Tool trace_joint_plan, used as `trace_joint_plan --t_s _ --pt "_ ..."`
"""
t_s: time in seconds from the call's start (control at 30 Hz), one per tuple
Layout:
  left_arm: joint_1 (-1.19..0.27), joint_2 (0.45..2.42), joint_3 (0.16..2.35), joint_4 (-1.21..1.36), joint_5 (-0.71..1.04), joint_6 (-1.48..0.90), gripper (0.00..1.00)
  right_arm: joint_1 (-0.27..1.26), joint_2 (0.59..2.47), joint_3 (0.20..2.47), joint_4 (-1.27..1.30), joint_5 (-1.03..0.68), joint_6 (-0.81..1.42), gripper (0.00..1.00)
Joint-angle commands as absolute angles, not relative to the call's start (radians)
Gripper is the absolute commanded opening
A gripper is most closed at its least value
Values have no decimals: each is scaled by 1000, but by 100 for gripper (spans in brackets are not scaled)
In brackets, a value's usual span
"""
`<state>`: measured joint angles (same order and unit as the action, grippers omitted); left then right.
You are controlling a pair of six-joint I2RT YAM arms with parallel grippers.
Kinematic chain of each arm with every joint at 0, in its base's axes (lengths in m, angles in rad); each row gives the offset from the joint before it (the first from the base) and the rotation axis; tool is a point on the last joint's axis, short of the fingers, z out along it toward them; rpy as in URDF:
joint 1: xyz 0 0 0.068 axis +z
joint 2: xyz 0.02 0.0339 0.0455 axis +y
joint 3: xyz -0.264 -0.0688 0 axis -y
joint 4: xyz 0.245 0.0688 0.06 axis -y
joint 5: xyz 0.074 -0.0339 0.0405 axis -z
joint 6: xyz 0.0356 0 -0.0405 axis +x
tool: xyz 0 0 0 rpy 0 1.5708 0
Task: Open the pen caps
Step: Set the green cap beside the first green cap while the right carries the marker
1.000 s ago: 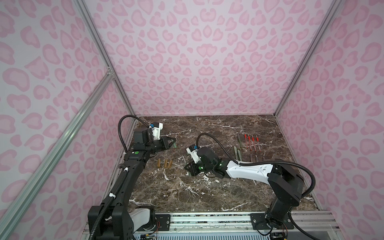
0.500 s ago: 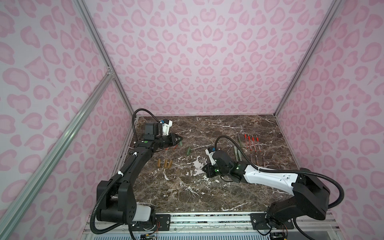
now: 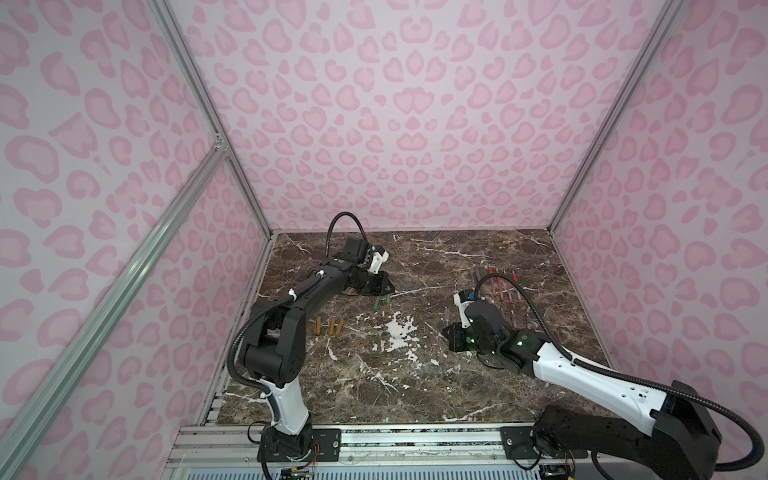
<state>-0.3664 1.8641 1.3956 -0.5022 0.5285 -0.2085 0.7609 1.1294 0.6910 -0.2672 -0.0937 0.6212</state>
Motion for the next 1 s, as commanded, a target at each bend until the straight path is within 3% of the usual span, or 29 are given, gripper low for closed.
trace_joint_plan --t_s 0.0,0.57,0.77,0.97 --pt "-375 1948 1466 -603 465 -167 4 753 1097 669 -314 -43 631 0" --pt "-396 2201 1661 -744 316 -115 10 710 991 647 -361 -18 632 0" --pt "-400 2183 1645 -742 307 -120 18 686 1000 677 -378 -24 597 0" --pt "-403 2103 1623 -741 301 -130 33 599 1028 737 -407 -73 555 0"
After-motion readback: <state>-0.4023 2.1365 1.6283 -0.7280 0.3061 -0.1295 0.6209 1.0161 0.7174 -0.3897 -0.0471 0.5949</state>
